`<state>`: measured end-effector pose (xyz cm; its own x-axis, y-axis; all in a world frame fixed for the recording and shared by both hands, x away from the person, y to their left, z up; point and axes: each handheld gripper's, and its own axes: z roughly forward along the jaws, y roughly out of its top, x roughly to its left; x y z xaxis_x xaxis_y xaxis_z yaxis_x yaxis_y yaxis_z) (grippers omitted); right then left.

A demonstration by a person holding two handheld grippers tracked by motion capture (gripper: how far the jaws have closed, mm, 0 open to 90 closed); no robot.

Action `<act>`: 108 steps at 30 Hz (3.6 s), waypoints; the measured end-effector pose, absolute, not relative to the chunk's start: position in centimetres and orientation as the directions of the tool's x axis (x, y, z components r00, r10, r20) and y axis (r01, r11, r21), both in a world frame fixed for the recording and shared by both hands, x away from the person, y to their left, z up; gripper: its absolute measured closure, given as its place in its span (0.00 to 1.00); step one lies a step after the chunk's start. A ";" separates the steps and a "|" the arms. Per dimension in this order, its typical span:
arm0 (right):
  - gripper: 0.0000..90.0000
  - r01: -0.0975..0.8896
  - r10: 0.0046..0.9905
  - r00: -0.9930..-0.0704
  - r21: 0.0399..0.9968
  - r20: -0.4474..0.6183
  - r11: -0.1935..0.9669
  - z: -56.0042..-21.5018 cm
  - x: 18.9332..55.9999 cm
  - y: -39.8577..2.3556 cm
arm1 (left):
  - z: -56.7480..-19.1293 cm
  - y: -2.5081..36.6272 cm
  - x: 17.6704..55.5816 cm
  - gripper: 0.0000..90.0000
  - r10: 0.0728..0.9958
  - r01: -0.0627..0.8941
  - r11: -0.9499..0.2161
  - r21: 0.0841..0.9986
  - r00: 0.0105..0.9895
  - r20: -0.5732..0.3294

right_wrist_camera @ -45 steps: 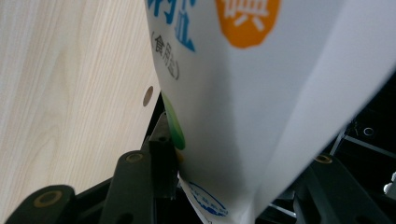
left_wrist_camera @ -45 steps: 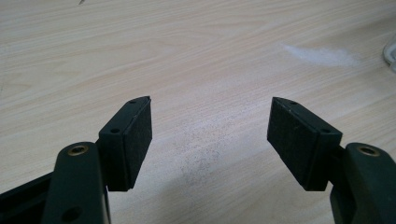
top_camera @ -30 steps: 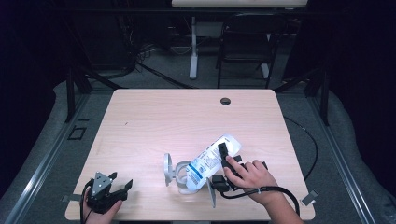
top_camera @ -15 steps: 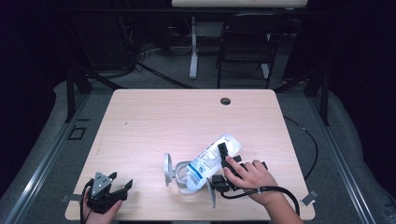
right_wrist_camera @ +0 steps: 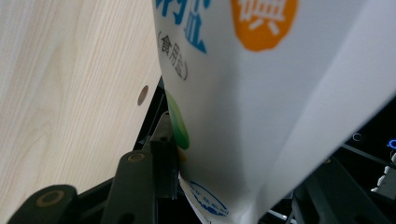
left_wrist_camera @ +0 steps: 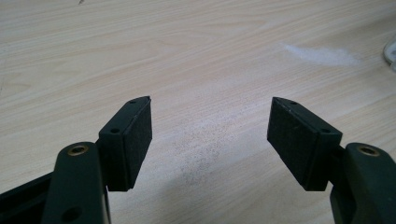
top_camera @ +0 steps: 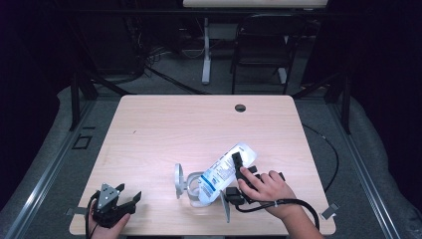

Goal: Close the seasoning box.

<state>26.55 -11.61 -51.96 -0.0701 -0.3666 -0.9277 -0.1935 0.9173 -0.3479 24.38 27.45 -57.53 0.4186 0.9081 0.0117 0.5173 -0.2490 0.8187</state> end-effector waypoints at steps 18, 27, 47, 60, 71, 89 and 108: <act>0.62 -0.195 -0.377 -0.076 -0.357 -0.923 0.913 -51.9 26.5 -11.6 | -57.5 27.4 24.4 0.35 0.907 0.517 -0.254 0.818 0.422 0.015; 0.62 -0.199 -0.382 -0.071 -0.362 -0.921 0.911 -51.9 26.5 -11.6 | -57.5 27.4 24.4 0.35 0.907 0.517 -0.254 0.818 0.421 0.015; 0.63 -0.205 -0.386 -0.058 -0.367 -0.921 0.907 -52.0 26.6 -11.6 | -57.5 27.4 24.4 0.35 0.906 0.517 -0.254 0.818 0.422 0.015; 0.64 -0.205 -0.393 -0.058 -0.375 -0.918 0.904 -52.0 26.6 -11.5 | -57.5 27.4 24.4 0.35 0.905 0.515 -0.258 0.818 0.424 0.019; 0.64 -0.184 -0.423 -0.045 -0.409 -0.905 0.894 -51.8 26.3 -11.4 | -57.5 27.4 24.4 0.35 0.905 0.514 -0.260 0.817 0.425 0.020; 0.64 -0.196 -0.420 -0.042 -0.405 -0.906 0.893 -51.9 26.4 -11.4 | -57.5 27.4 24.4 0.35 0.905 0.515 -0.258 0.817 0.425 0.018; 0.65 -0.210 -0.421 -0.042 -0.404 -0.906 0.890 -51.9 26.5 -11.4 | -57.6 27.4 24.4 0.35 0.905 0.514 -0.258 0.818 0.424 0.019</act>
<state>26.46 -11.42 -51.88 -0.0417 -0.4208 -0.9062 -0.2104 0.8903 -0.4038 24.41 27.40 -57.56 0.4245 0.9052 0.0187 0.5145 -0.2582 0.8177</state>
